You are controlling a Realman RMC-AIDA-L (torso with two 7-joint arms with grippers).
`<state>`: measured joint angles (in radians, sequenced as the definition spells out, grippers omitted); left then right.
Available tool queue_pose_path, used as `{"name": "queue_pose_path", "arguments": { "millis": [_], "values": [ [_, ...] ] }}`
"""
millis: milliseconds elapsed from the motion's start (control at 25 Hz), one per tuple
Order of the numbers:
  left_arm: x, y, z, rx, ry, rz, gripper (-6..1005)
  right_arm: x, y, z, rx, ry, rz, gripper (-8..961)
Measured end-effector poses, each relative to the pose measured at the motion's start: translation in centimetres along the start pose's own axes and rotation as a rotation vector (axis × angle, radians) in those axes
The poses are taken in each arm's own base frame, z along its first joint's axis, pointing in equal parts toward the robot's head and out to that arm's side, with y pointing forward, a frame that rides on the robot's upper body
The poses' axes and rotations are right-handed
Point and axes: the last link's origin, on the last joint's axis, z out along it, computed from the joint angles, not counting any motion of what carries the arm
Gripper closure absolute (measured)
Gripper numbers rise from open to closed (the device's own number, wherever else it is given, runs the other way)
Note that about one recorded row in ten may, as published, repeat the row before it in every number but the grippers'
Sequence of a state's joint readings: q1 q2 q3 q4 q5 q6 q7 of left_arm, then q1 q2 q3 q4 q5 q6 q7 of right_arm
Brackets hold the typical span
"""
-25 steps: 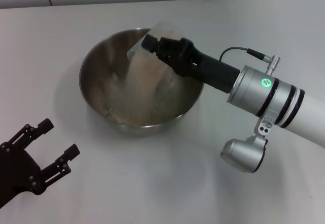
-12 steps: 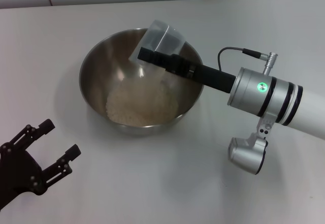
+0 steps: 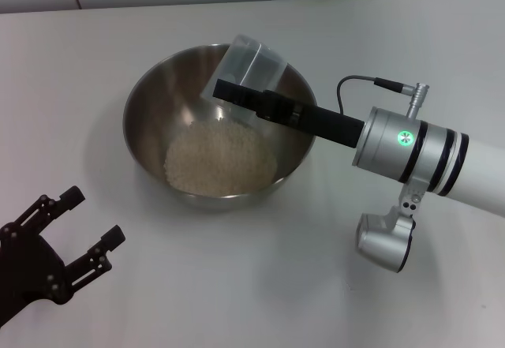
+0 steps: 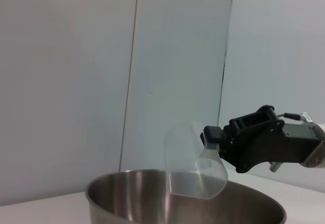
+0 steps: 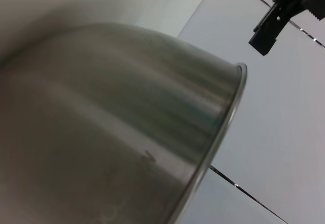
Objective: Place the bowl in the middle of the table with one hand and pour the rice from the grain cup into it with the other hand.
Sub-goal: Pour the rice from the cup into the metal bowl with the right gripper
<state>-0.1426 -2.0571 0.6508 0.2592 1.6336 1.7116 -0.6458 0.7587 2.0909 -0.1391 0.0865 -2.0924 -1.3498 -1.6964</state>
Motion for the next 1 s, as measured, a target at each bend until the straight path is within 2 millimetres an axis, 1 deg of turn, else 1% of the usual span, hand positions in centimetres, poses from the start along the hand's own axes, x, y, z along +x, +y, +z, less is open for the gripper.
{"name": "queue_pose_path", "arguments": {
  "millis": [200,280,320,360,400,520,560,600,720,760,800,920,960,1000],
  "values": [
    [0.0,0.0,0.0,-0.001,-0.001,0.000,182,-0.1,-0.1,0.0,0.007,0.016,0.032,923],
    [0.0,0.0,0.0,-0.002,-0.001,-0.001,182,-0.2,-0.5,0.4,0.024,0.059,0.145,923],
    [0.0,0.0,0.0,-0.002,-0.001,-0.001,182,-0.2,-0.7,0.5,0.033,0.092,0.227,923],
    [0.0,0.0,0.0,-0.002,-0.001,-0.001,182,-0.1,-0.9,0.8,0.048,0.163,0.415,923],
    [0.0,0.0,0.0,-0.002,-0.001,-0.001,182,-0.1,-0.9,0.8,0.048,0.163,0.415,923],
    [0.0,0.1,0.0,-0.003,0.000,-0.003,181,0.0,-1.0,1.0,0.078,0.259,0.739,923],
    [0.0,0.1,0.0,-0.004,0.001,-0.004,181,0.0,-0.8,0.9,0.098,0.299,0.952,923],
    [0.0,0.1,0.0,-0.004,0.001,-0.004,181,0.0,-0.8,0.9,0.098,0.299,0.952,923],
    [0.0,0.1,0.0,-0.005,0.002,-0.006,181,-0.3,-0.3,0.7,0.120,0.314,1.269,923],
    [0.0,0.1,0.0,-0.005,0.002,-0.007,181,-0.4,0.0,0.7,0.129,0.314,1.436,923],
    [0.0,0.1,0.0,-0.005,0.002,-0.008,181,-0.4,0.0,0.7,0.129,0.314,1.436,923],
    [0.1,0.1,0.0,-0.007,0.004,-0.008,181,-0.3,0.2,0.6,0.163,0.310,1.672,924],
    [0.1,0.1,0.0,-0.007,0.004,-0.008,181,-0.2,0.2,0.4,0.185,0.300,1.798,924],
    [0.1,0.1,0.0,-0.007,0.004,-0.008,181,-0.2,0.2,0.4,0.185,0.300,1.798,924]
  ]
}}
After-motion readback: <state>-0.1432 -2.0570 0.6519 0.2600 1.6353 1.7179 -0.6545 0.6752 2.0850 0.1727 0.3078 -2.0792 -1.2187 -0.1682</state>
